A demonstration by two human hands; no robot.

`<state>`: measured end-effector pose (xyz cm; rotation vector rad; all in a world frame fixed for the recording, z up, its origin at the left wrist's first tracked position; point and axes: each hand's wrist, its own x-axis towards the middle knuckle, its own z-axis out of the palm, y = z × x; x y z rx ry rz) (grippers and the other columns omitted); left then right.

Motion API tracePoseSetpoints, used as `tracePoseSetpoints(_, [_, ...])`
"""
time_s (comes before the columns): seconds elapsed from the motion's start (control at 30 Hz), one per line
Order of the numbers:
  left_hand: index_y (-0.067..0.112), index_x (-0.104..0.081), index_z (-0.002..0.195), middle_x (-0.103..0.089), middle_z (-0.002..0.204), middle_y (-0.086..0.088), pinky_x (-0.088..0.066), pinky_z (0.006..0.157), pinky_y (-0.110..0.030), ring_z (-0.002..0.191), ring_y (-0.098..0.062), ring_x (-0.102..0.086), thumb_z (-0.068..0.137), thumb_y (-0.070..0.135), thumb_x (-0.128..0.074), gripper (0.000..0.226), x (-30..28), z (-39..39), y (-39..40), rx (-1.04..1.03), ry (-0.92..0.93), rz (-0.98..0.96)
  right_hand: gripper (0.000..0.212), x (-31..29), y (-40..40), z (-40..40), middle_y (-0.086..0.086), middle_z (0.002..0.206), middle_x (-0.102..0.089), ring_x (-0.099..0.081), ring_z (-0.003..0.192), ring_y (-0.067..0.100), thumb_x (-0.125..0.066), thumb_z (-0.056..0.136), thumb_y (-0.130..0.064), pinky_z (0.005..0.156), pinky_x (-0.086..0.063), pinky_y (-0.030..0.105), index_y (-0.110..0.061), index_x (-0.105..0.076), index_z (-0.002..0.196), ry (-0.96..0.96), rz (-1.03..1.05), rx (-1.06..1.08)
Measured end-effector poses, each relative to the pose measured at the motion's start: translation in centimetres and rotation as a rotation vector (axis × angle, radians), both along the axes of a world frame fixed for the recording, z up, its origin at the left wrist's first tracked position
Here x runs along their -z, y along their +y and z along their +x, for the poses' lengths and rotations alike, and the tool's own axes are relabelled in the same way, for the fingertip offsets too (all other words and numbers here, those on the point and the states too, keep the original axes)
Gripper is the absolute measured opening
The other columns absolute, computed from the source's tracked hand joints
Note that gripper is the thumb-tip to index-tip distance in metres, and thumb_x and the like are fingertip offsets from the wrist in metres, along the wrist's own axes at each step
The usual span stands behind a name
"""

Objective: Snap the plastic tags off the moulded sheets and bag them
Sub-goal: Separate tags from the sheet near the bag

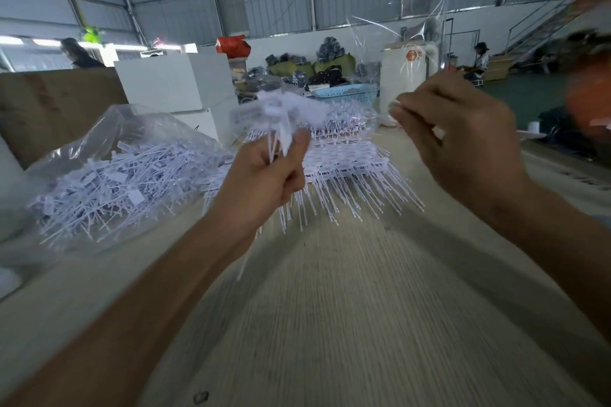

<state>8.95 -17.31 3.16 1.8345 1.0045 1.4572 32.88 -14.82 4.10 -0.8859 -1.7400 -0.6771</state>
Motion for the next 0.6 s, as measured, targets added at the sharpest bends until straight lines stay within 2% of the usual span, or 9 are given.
tracePoseSetpoints(0.1, [0.018, -0.044, 0.067, -0.036, 0.047, 0.000, -0.040, 0.048, -0.028, 0.044, -0.019, -0.035, 0.104, 0.043, -0.044, 0.046, 0.2, -0.1, 0.5, 0.030, -0.111, -0.025, 0.025, 0.0, 0.0, -0.5, 0.013, 0.093, -0.065, -0.061, 0.074, 0.028, -0.058, 0.104, -0.023, 0.063, -0.053, 0.046, -0.004, -0.074, 0.105, 0.026, -0.012, -0.089])
tracePoseSetpoints(0.2, [0.011, -0.040, 0.077, -0.027, 0.053, 0.002, -0.025, 0.042, -0.022, 0.041, -0.014, -0.022, 0.104, 0.046, -0.046, 0.044, 0.8, -0.2, 1.0, 0.092, -0.223, -0.079, 0.026, 0.3, 0.0, -1.3, 0.011, 0.094, -0.065, -0.062, 0.072, 0.026, -0.058, 0.104, -0.024, 0.061, -0.053, 0.045, -0.005, -0.075, 0.105, -0.015, -0.038, -0.116])
tracePoseSetpoints(0.27, [0.014, -0.036, 0.073, -0.024, 0.055, 0.005, -0.022, 0.043, -0.021, 0.044, -0.013, -0.018, 0.099, 0.048, -0.053, 0.046, 1.4, -0.2, 1.1, 0.087, -0.237, -0.095, 0.026, 0.7, 0.0, -1.2, 0.011, 0.094, -0.065, -0.062, 0.070, 0.026, -0.058, 0.104, -0.024, 0.060, -0.053, 0.045, -0.005, -0.075, 0.105, -0.037, -0.067, -0.133])
tracePoseSetpoints(0.37, [0.027, -0.045, 0.064, -0.030, 0.052, 0.010, -0.026, 0.044, -0.021, 0.043, -0.010, -0.024, 0.088, 0.045, -0.066, 0.037, 2.6, 0.3, 1.3, 0.041, -0.211, -0.103, 0.025, 1.1, 0.1, -1.1, 0.011, 0.093, -0.064, -0.061, 0.069, 0.027, -0.058, 0.104, -0.024, 0.059, -0.053, 0.046, -0.005, -0.075, 0.106, -0.056, -0.077, -0.137])
tracePoseSetpoints(0.43, [0.024, -0.049, 0.066, -0.035, 0.053, 0.008, -0.031, 0.045, -0.024, 0.044, -0.010, -0.031, 0.089, 0.037, -0.069, 0.033, 3.7, 0.6, 1.4, 0.038, -0.210, -0.110, 0.025, 1.1, 0.2, -1.1, 0.010, 0.092, -0.064, -0.061, 0.069, 0.026, -0.057, 0.104, -0.024, 0.059, -0.053, 0.046, -0.006, -0.075, 0.106, -0.060, -0.080, -0.136])
tracePoseSetpoints(0.53, [0.021, -0.054, 0.067, -0.045, 0.055, -0.002, -0.039, 0.047, -0.026, 0.049, -0.016, -0.043, 0.098, 0.032, -0.063, 0.034, 5.1, 1.2, 1.3, 0.021, -0.248, -0.188, 0.027, 1.1, 0.3, -1.1, 0.008, 0.092, -0.065, -0.061, 0.067, 0.023, -0.056, 0.105, -0.026, 0.059, -0.053, 0.045, -0.007, -0.075, 0.107, -0.063, -0.094, -0.139])
tracePoseSetpoints(0.6, [0.018, -0.056, 0.065, -0.047, 0.052, -0.005, -0.036, 0.045, -0.026, 0.045, -0.018, -0.042, 0.102, 0.035, -0.055, 0.041, 5.3, 1.5, 1.3, -0.015, -0.224, -0.226, 0.027, 1.1, 0.3, -1.1, 0.008, 0.092, -0.065, -0.061, 0.067, 0.024, -0.056, 0.105, -0.026, 0.059, -0.053, 0.044, -0.007, -0.075, 0.107, -0.068, -0.092, -0.146])
